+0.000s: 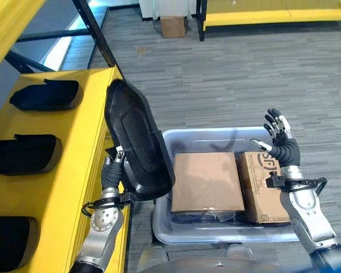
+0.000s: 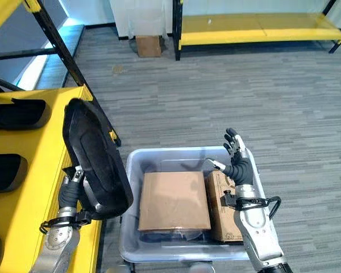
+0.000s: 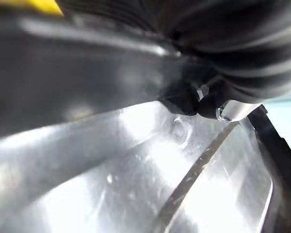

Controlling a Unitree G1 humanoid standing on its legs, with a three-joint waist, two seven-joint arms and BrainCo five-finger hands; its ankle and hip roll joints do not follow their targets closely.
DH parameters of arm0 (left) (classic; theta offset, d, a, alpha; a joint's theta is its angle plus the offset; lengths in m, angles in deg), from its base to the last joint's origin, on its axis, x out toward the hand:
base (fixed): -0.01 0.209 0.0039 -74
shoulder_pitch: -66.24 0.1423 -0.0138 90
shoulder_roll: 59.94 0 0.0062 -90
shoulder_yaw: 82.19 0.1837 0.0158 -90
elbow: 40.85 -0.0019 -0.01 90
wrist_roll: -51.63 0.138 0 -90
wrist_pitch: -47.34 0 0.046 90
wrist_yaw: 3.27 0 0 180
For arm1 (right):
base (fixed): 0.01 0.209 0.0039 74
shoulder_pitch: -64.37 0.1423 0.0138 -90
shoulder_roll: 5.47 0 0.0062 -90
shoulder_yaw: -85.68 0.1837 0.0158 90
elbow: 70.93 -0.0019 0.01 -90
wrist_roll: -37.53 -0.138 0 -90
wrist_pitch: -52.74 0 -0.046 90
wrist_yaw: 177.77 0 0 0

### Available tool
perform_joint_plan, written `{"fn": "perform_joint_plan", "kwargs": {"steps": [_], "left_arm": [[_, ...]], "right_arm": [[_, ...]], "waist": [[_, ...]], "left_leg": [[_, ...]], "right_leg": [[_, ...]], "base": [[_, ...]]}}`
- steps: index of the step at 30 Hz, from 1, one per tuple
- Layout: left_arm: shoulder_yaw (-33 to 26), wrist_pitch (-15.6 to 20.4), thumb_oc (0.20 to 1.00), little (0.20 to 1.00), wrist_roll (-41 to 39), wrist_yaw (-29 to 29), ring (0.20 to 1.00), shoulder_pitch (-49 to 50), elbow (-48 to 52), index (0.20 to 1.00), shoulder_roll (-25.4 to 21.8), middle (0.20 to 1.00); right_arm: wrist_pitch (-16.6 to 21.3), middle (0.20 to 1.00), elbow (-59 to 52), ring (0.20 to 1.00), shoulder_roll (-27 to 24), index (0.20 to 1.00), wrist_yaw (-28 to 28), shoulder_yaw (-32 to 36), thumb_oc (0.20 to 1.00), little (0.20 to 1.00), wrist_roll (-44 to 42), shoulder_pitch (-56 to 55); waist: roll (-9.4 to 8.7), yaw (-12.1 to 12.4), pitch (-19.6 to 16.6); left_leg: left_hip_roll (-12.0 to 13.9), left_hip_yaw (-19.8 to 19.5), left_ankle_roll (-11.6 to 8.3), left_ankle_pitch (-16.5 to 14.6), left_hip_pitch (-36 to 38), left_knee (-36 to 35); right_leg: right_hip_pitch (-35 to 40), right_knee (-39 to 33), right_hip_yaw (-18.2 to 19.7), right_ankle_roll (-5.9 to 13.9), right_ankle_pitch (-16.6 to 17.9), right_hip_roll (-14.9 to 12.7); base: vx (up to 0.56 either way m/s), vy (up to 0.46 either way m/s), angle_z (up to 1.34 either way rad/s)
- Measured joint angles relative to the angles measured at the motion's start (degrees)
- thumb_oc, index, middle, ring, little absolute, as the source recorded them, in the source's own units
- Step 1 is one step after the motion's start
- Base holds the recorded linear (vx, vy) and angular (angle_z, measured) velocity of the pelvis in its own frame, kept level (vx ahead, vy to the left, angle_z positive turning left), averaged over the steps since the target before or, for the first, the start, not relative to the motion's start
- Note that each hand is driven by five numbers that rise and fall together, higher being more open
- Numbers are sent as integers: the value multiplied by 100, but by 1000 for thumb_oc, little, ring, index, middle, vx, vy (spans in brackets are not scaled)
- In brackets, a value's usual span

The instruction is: Move parts from the plastic box to the shelf.

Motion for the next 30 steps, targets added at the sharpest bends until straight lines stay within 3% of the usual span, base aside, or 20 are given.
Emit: {"fn": "perform_joint_plan", "kwargs": {"steps": [4,10,11,12,13,14,15,16,17,18,20,21,22,23,25,26,27,28,29,30], "left_arm": [[-245,219,200,200,-116,377,200,497,460,200,-41,200],[-209,96,200,200,-468,785,200,857,47,200,337,200],[-126,82,200,200,-576,850,200,817,-66,200,386,200],[-25,-20,200,200,-583,896,200,667,-188,200,508,200],[4,-70,200,200,-585,908,200,684,-168,200,510,200],[71,-138,200,200,-579,899,200,755,-164,200,464,200],[36,-118,200,200,-587,939,200,309,-205,200,69,200],[-18,-143,200,200,-658,913,200,269,-256,200,70,200],[-39,-148,200,200,-680,972,200,292,-210,200,72,200],[-25,-147,200,200,-687,1015,200,288,-114,200,86,200],[65,-133,200,200,-681,1061,200,89,-13,200,166,200],[136,-124,200,200,-675,1113,200,-41,-13,200,184,200],[275,-154,200,200,-638,1165,200,-286,1,200,193,200],[307,-150,200,200,-566,1203,200,-286,85,200,193,200],[296,-146,200,200,-557,1252,200,-214,138,200,174,200],[294,-152,200,200,-552,1244,200,-114,106,200,129,200],[287,-159,200,200,-526,1246,200,-77,69,200,43,200],[273,-180,200,200,-489,1241,200,-16,55,200,5,200],[241,-183,200,200,-450,1243,200,52,58,200,-6,200],[130,-172,200,200,-448,1243,200,312,68,200,-111,200]], "right_arm": [[-47,1000,185,1000,106,1000,259,-34,1000,1000,-13,-326],[-147,1000,178,1000,-52,1000,471,-244,1000,1000,-44,29],[-143,1000,173,1000,-139,1000,459,-311,1000,1000,5,208],[-140,1000,280,1000,-208,1000,412,-345,1000,1000,6,1052],[-139,1000,320,1000,-218,1000,327,-304,1000,1000,7,1528],[-117,1000,-18,1000,-488,1000,182,-259,1000,1000,62,1539],[-51,1000,-228,1000,-621,1000,119,-225,1000,1000,260,1462],[-93,1000,-167,1000,-515,1000,136,-196,1000,1000,339,1335],[-26,1000,-242,1000,-448,1000,95,-51,1000,1000,338,1211],[-1,1000,-351,1000,-311,1000,69,103,1000,1000,331,1007],[33,1000,-350,1000,-336,1000,69,229,1000,1000,328,894],[23,1000,-236,1000,-310,1000,72,294,1000,1000,307,825],[3,1000,-234,1000,-282,1000,60,469,1000,1000,207,560],[-39,1000,-234,1000,-283,1000,62,541,1000,1000,191,368],[-54,1000,-235,1000,-232,1000,64,541,1000,1000,165,307],[-46,1000,-236,1000,-117,1000,74,537,1000,1000,165,311],[-8,1000,-207,1000,0,1000,73,532,1000,1000,164,288],[-11,1000,-189,1000,79,1000,76,531,1000,1000,165,240],[-12,1000,-165,1000,91,1000,80,528,1000,1000,164,229],[-14,1000,-164,1000,75,1000,89,507,1000,1000,165,127]], "waist": [[65,39,-500],[267,168,10],[432,304,128],[504,547,359],[513,774,652],[919,961,789],[322,708,991],[-229,805,837],[-259,696,741],[-120,380,532],[1,144,448],[108,12,401],[169,-165,374],[166,-185,381],[229,-251,375],[242,-185,321],[168,-134,326],[159,-96,339],[175,-70,352],[23,1,250]], "left_leg": [[59,-4,20,-122,248,2],[684,-322,-14,16,198,229],[818,-499,-40,114,-99,410],[946,-878,180,839,-684,458],[909,-920,540,2013,-908,51],[1003,-514,2508,-761,-1092,103],[704,-354,1040,-1116,-1801,1583],[480,-394,578,-912,-1886,4281],[498,-441,269,-971,-1261,4501],[618,-469,-44,-654,-171,4373],[521,-375,-96,-181,779,3515],[415,-267,-350,-614,1183,2965],[236,-114,-205,-1125,1476,1916],[61,204,23,-1242,1697,1073],[81,580,327,-1336,1802,434],[72,613,350,-1591,1782,378],[-36,641,262,-1686,1702,353],[-83,641,372,-1670,1509,462],[-97,618,415,-1657,1419,582],[-366,529,483,-1537,1372,598]], "right_leg": [[245,1,14,3,-109,68],[62,637,-101,-343,-482,713],[-93,908,-218,-395,-509,856],[-566,1409,-432,-708,-774,1076],[-837,1850,-638,-1009,-1023,1099],[-916,2460,-844,-1618,-1752,1565],[-1162,2606,-894,-1913,-1559,1191],[-1054,2062,-902,-1789,-1156,897],[-900,1806,-1221,-2006,-979,871],[-779,1765,-1409,-1860,-1044,911],[-824,1762,-1640,-1762,-894,939],[-907,1847,-1718,-1751,-866,918],[-919,1771,-1946,-1744,-771,853],[-930,1710,-1981,-1723,-647,858],[-1022,1885,-2084,-1617,-626,925],[-1161,2001,-2073,-1518,-629,882],[-1305,2044,-2078,-1455,-592,742],[-1332,2059,-2277,-1215,-702,555],[-1402,2325,-2386,-1249,-684,366],[-1236,2430,-2365,-1148,-623,-252]], "base": [[39,-139,-2],[-114,-235,8],[-249,-277,78],[-342,-289,151],[-441,-303,215],[-553,-327,345],[-427,-225,320],[-271,-147,271],[-125,-46,148],[-117,117,124],[-157,204,78],[-95,191,89],[-64,199,87],[-48,221,87],[-48,224,9],[-60,196,-19],[-47,167,-14],[-47,145,1],[-35,119,15],[-36,151,16]]}}
